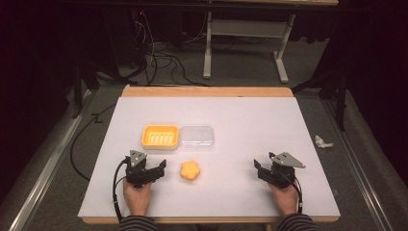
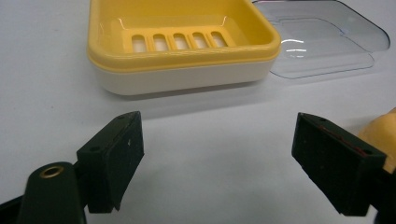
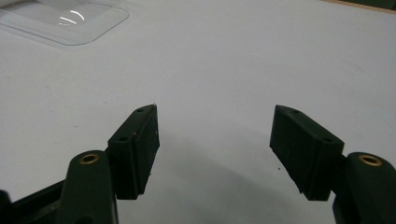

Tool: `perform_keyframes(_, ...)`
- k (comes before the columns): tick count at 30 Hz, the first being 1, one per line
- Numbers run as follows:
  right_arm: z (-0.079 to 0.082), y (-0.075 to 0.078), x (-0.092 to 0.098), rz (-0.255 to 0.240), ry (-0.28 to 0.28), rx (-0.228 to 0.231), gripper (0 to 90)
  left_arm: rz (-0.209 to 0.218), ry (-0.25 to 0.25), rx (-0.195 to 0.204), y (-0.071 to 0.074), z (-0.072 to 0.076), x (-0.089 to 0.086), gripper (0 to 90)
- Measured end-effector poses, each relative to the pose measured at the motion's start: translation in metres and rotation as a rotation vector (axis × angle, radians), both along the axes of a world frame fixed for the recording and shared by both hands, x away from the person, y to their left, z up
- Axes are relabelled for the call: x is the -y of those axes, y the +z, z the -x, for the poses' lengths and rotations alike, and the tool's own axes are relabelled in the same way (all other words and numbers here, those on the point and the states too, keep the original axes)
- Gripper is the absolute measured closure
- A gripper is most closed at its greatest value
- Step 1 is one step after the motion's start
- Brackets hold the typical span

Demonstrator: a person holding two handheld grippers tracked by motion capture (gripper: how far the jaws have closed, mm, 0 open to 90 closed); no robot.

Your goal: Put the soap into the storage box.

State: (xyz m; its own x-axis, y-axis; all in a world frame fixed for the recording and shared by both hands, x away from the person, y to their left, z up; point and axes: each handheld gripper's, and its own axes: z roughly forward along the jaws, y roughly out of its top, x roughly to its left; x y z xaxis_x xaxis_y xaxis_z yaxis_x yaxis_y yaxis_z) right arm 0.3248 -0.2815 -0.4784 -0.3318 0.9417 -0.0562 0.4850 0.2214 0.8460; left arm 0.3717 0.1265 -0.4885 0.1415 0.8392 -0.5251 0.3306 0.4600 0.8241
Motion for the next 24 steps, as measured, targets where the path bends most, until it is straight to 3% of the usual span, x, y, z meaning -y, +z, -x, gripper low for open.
perform_keyframes(14, -0.0002, 0.0, -0.0001, 0.0, -0.009, -0.004, 33.6, 0.016, 0.019, 0.02, 0.0011, 0.0013, -0.0026, 17.2)
perform_keyframes(24, -0.0006, 0.0002, 0.0034, -0.029, -0.025, -0.001, 33.5, 0.06, 0.026, 0.046, 0.0037, 0.0049, -0.0074, 18.5)
